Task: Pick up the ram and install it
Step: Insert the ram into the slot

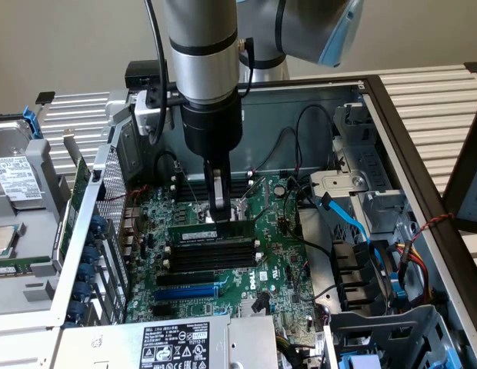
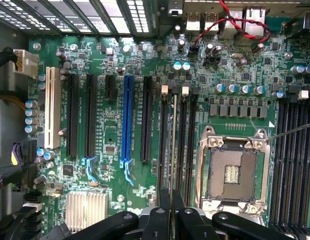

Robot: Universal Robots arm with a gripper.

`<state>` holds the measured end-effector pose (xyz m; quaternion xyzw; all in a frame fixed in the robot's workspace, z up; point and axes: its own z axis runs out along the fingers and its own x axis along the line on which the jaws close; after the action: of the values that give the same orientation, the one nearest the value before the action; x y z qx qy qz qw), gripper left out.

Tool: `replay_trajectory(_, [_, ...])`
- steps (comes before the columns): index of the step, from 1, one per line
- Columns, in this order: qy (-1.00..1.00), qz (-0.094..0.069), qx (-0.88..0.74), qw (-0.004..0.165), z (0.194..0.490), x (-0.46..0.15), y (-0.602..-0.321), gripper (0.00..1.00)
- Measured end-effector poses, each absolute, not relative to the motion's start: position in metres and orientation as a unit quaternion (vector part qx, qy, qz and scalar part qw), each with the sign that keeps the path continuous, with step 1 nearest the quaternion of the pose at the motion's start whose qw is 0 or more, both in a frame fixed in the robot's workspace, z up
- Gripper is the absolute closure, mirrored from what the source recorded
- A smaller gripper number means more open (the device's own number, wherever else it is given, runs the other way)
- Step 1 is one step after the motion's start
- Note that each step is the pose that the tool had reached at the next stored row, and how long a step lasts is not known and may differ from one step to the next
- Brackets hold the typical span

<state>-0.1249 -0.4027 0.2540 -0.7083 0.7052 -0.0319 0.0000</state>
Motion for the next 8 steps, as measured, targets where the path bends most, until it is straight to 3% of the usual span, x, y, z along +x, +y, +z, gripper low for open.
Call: replay_trajectory(8, [0.705, -0.032, -0.708, 0.0, 0.248, -0.1251, -0.406, 0.87])
